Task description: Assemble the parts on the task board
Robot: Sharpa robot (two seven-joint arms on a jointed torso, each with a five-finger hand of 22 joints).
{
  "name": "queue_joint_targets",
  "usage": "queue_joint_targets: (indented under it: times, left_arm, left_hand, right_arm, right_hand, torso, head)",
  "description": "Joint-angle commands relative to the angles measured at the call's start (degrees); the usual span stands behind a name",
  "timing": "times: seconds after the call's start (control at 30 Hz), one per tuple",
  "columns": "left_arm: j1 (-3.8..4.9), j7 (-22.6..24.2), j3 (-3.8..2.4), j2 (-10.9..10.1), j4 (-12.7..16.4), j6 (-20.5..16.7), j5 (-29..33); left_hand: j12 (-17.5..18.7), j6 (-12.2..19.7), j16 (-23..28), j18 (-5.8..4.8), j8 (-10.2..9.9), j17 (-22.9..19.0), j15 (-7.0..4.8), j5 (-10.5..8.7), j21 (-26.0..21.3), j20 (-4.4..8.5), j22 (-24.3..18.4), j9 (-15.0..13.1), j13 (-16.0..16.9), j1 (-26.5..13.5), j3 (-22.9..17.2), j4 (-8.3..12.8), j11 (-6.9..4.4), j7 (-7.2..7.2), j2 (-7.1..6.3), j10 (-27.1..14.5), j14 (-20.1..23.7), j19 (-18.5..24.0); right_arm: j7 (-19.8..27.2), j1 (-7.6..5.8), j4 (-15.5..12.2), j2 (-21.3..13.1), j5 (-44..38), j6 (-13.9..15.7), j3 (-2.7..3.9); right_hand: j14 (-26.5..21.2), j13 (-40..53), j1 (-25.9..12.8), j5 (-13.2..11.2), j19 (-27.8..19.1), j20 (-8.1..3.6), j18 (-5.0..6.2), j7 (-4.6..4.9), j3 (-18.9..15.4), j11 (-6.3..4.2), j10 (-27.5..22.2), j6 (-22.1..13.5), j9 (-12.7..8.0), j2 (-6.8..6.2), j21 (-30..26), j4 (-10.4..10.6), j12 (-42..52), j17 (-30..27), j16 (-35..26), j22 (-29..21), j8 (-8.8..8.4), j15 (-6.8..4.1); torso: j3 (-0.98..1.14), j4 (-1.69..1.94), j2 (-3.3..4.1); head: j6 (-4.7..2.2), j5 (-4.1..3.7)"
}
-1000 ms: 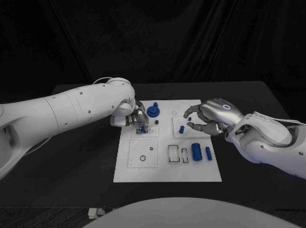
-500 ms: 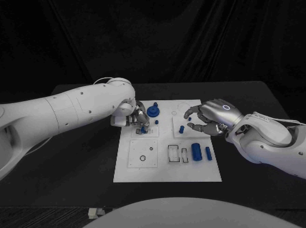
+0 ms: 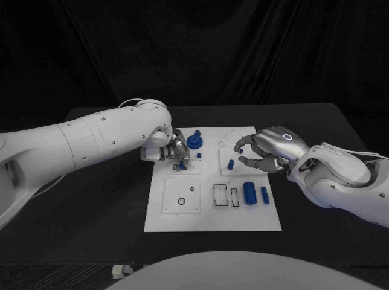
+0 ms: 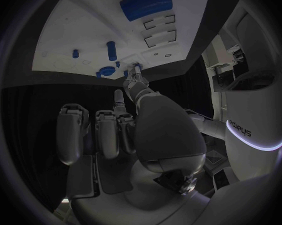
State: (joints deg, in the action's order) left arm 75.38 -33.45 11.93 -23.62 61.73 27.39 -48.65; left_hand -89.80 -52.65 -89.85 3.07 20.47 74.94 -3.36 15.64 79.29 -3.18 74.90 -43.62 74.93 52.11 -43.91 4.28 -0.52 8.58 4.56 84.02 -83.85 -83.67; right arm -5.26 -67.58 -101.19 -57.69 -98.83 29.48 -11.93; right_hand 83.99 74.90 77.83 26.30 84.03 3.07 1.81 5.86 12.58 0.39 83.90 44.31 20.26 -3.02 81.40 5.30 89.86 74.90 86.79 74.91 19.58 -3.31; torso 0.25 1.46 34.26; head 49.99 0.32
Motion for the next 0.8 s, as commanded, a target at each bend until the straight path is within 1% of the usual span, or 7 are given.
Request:
queue_joint_targets:
  times: [0.03, 0.23, 0.4, 0.8]
  left_arm:
    - [-0.5, 0.7, 0.21, 0.0, 0.1, -1.2, -0.1]
    - [-0.5, 0.8, 0.21, -0.3, 0.6, -1.8, -0.1]
    - [-0.5, 0.8, 0.21, -0.3, 0.7, -1.9, -0.1]
    - [-0.5, 0.9, 0.21, -0.1, 0.5, -1.7, -0.1]
  left_hand:
    - [-0.2, -5.0, -0.1, -0.25, -0.4, 15.1, -0.15, -0.4, -0.2, 0.32, 11.3, 0.1, 15.1, 0.2, -3.8, 3.5, -0.21, -5.17, 0.69, 6.0, -6.2, 0.3]
    - [-0.2, -5.0, -0.1, -0.24, -0.4, 15.1, -0.14, -0.45, -0.2, 0.31, 11.3, 0.1, 15.1, 0.2, -3.8, 3.5, -0.21, -5.16, 0.69, 6.0, -6.2, 0.3]
    - [-0.2, -5.0, -0.1, -0.25, -0.4, 15.1, -0.14, -0.46, -0.2, 0.31, 11.3, 0.1, 15.1, 0.2, -3.8, 3.5, -0.21, -5.16, 0.69, 6.0, -6.2, 0.3]
    - [-0.2, -5.0, -0.1, -0.27, -0.5, 15.1, -0.13, -0.47, -0.1, 0.31, 11.4, 0.1, 15.1, 0.2, -3.8, 3.5, -0.2, -5.16, 0.68, 6.0, -6.2, 0.2]
  right_arm:
    - [-1.2, 0.17, 0.0, -0.1, -0.2, -0.5, 0.03]
    - [-1.4, 0.2, 0.1, 0.0, -0.2, -0.7, 0.03]
    - [-1.5, 0.24, 0.1, 0.1, -0.2, -0.9, 0.03]
    - [-1.7, 0.27, 0.2, 0.1, -0.2, -1.3, 0.03]
  right_hand:
    - [4.2, 15.1, 0.7, 0.4, 1.8, -0.03, 0.4, 0.3, 0.3, 0.37, 6.1, 0.2, -0.1, -0.05, -0.2, -0.1, 0.1, 5.8, -0.2, 12.2, -0.23, 0.16]
    - [4.2, 15.1, 0.7, 0.4, 1.8, -0.02, 0.42, 0.31, 0.4, 0.38, 6.1, 0.2, -0.1, -0.05, -0.3, -0.2, 0.1, 5.6, -0.3, 12.1, -0.25, 0.17]
    - [4.2, 15.1, 0.7, 0.4, 1.8, -0.02, 0.42, 0.31, 0.4, 0.38, 6.1, 0.2, -0.1, -0.05, -0.3, -0.2, 0.1, 5.6, -0.3, 12.1, -0.25, 0.17]
    - [4.2, 15.1, 0.7, 0.4, 1.7, 0.0, 0.44, 0.34, 0.4, 0.39, 6.1, 0.2, -0.1, -0.05, -0.4, -0.2, 0.1, 5.5, -0.3, 12.1, -0.28, 0.18]
  torso:
    - [0.0, 0.0, 0.0]
    - [0.01, 0.02, 0.0]
    - [0.0, 0.02, -0.01]
    - [0.01, 0.03, -0.04]
  head:
    - [0.01, 0.11]
    - [0.01, 0.13]
    - [0.01, 0.34]
    - [0.01, 0.3]
